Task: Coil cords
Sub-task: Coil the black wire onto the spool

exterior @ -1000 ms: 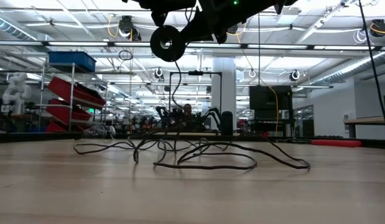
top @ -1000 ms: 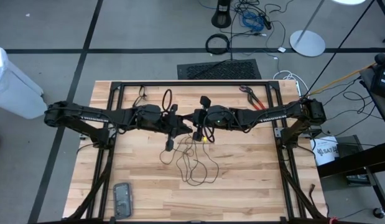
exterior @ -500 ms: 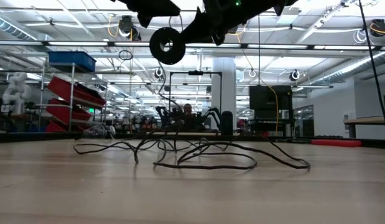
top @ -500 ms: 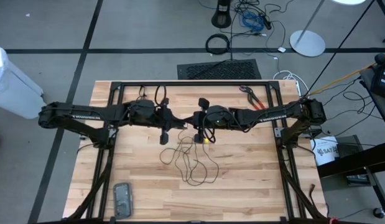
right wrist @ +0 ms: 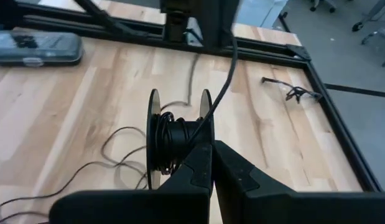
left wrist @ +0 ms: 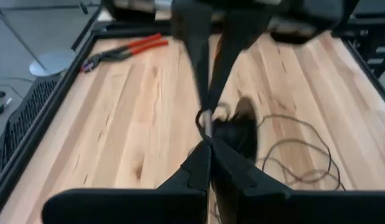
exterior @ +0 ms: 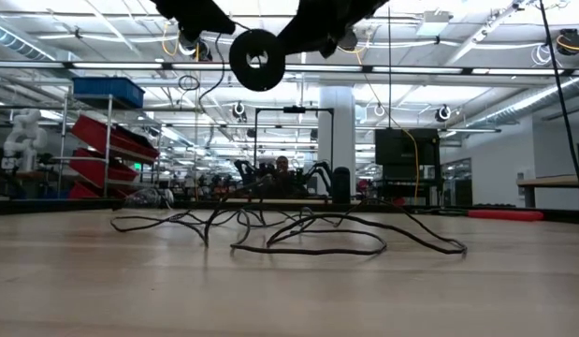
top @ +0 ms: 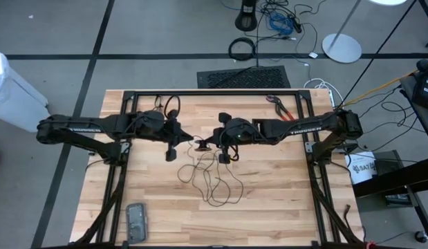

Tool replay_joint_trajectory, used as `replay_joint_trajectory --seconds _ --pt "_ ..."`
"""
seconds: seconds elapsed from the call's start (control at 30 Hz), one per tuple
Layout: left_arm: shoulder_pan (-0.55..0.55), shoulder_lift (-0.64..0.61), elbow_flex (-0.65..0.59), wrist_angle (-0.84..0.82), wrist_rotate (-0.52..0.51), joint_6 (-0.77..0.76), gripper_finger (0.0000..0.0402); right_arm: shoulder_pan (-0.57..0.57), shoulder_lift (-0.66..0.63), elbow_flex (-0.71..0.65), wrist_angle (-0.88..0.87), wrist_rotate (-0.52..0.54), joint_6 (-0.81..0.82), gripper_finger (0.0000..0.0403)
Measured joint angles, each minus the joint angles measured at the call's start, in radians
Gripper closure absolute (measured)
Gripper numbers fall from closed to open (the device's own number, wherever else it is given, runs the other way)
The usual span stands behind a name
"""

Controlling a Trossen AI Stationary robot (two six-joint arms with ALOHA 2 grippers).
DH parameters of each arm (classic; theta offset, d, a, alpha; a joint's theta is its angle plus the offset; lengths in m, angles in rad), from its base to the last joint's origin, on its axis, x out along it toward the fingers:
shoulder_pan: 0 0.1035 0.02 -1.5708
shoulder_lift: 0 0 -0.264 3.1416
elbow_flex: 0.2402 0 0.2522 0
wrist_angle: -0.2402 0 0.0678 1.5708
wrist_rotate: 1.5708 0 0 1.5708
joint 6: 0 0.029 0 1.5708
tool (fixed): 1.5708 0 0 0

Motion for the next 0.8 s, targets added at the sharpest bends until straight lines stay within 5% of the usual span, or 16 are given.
replay_joint_trajectory --seconds 0.8 --pt "-0.134 0.001 -0.001 -0.057 0.003 -0.004 0.0388 0.042 -0.073 0.058 -0.012 0.049 0.074 0.0403"
